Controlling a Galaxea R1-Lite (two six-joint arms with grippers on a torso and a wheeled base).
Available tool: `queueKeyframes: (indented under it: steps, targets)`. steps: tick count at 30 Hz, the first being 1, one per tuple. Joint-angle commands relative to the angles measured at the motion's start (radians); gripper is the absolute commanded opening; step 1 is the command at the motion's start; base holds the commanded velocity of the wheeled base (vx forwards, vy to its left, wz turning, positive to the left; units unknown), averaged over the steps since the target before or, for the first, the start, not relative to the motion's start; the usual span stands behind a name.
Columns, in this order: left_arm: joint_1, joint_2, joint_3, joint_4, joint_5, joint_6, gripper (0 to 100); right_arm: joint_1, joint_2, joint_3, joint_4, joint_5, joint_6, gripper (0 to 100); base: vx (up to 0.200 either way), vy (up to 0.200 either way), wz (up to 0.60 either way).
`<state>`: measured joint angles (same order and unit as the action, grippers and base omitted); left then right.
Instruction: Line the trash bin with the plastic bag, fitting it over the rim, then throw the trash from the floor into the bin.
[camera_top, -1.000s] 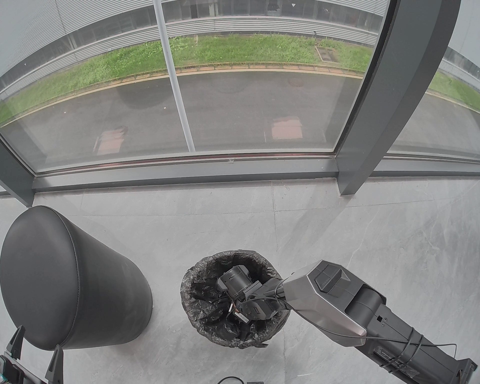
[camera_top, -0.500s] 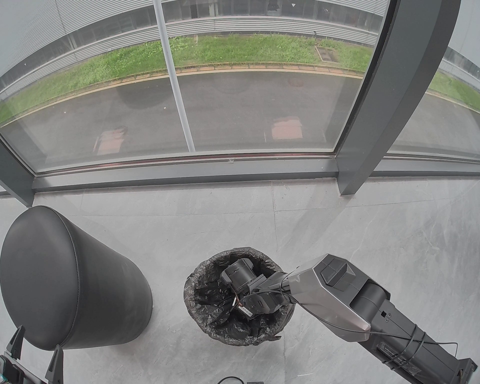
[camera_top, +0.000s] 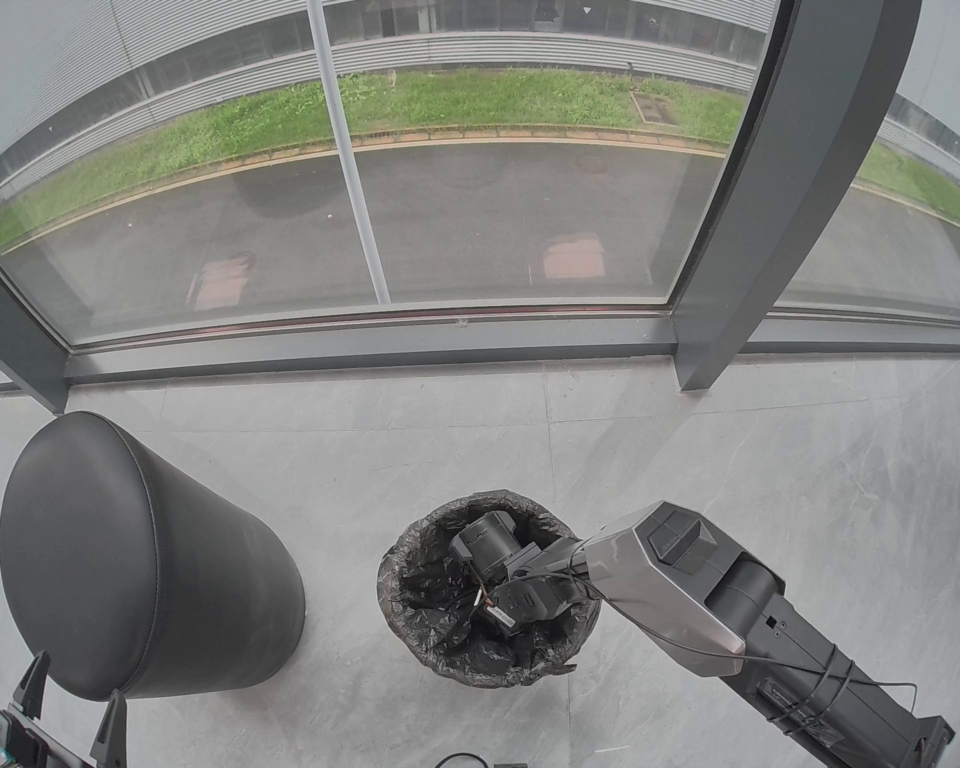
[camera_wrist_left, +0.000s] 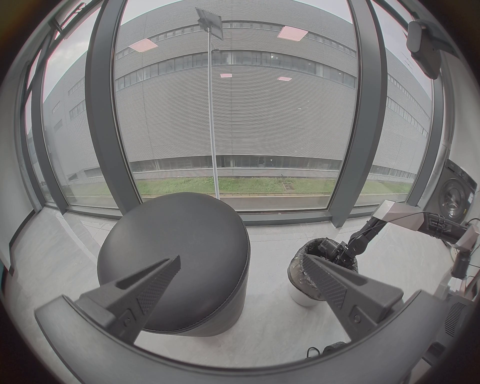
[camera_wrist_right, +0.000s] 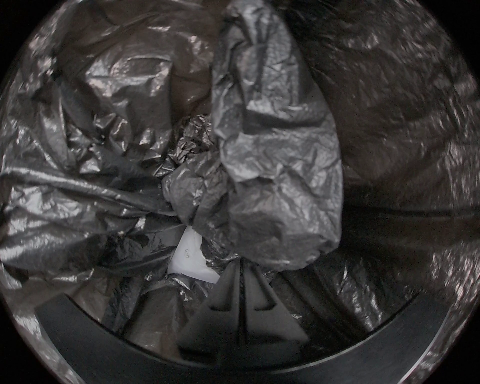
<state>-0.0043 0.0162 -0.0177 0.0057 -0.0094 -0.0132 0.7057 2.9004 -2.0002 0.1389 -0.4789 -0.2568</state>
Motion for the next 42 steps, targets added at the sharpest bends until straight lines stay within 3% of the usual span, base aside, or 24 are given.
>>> queueKeyframes:
  steps: [1, 19, 35, 42]
  targets:
    - [0.0, -0.016, 0.016, 0.0, 0.0, -0.001, 100, -0.014, -0.001, 0.0, -0.001, -0.001, 0.001, 0, 0.0, 0.0, 0.0]
    - [0.0, -0.016, 0.016, 0.0, 0.0, -0.001, 100, -0.026, -0.02, 0.0, -0.007, -0.003, -0.001, 0, 0.0, 0.0, 0.0]
    - [0.0, -0.016, 0.016, 0.0, 0.0, -0.001, 100, 0.018, -0.087, 0.0, -0.004, -0.013, -0.009, 0, 0.0, 0.0, 0.0]
    - [0.0, -0.016, 0.016, 0.0, 0.0, -0.001, 100, 0.046, -0.135, 0.0, 0.004, -0.05, -0.009, 0, 0.0, 0.0, 0.0]
